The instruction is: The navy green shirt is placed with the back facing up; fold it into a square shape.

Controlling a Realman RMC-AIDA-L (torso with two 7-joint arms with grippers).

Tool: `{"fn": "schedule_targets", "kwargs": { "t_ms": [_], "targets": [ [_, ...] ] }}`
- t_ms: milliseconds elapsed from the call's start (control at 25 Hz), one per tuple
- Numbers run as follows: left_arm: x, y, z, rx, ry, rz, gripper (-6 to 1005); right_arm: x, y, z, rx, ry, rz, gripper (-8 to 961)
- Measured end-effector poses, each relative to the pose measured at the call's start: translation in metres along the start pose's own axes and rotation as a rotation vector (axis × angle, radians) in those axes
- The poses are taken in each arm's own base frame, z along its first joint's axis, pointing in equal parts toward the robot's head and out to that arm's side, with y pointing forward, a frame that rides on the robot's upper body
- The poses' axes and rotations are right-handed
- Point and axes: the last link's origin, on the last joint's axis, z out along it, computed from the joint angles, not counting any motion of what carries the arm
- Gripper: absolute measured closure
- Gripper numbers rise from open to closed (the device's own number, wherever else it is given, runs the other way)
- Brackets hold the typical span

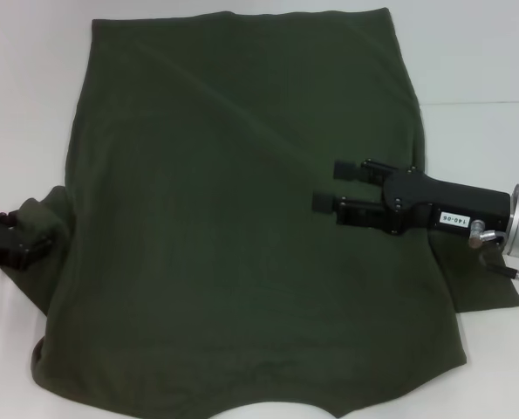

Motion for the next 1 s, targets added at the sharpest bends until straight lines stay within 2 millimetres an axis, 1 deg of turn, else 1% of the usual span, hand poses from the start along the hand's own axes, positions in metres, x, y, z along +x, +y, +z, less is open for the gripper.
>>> {"fn": "schedule_targets", "kwargs": {
  "t_ms": [40,160,600,800,1000],
  "targets": [
    [0.0005,-0.0001,-0.0002,-0.001,0.001,-0.002,286,-0.0002,0.0,0.0,0.0,-0.002,0.0,36],
    [0.0015,-0.0003,-0.0006,-0.002,0.004,-0.002,519,0.0002,0.0001,-0.0002,0.001,-0.007,0.0,36],
    [0.0029,-0.0007,-0.0002,0.0,0.005,0.001,732,0.0007,-0.0001,-0.0003,0.003,-0.009,-0.003,37],
    [0.0039,-0.0013,-0.0008,0.001,0.007,0.005,938,0.0005,-0.0002,-0.0004,0.004,-0.01,-0.003,37],
    [0.007,-0.0088,-0.0051,0.028,0.012,0.001,942,0.001,-0.0009,-0.0006,0.01,-0.012,0.0,37]
  ]
}}
